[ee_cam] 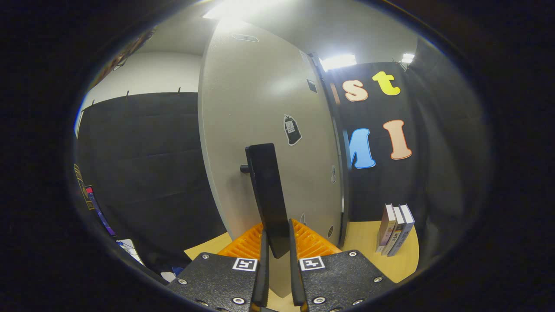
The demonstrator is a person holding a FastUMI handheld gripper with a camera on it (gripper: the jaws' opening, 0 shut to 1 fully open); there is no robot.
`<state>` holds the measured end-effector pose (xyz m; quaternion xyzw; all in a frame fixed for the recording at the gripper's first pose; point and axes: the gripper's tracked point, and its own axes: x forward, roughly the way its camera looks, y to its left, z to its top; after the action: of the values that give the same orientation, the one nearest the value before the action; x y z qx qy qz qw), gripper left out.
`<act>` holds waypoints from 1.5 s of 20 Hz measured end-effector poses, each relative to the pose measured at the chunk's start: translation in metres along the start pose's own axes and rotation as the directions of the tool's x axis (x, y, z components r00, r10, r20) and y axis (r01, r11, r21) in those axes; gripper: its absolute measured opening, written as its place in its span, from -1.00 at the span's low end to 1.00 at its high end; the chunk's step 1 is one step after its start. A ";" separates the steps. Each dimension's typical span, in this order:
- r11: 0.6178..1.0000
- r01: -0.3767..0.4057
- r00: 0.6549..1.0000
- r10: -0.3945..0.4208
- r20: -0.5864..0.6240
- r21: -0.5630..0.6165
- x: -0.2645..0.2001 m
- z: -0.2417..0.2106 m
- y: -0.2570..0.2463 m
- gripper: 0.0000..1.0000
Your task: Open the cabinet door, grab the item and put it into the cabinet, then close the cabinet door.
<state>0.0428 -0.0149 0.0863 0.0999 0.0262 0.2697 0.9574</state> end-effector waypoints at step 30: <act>0.943 0.328 0.939 -0.331 0.094 0.052 -0.042 0.000 -0.048 0.90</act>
<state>0.0314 -0.0770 0.0763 0.1249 -0.0013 0.0998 0.9871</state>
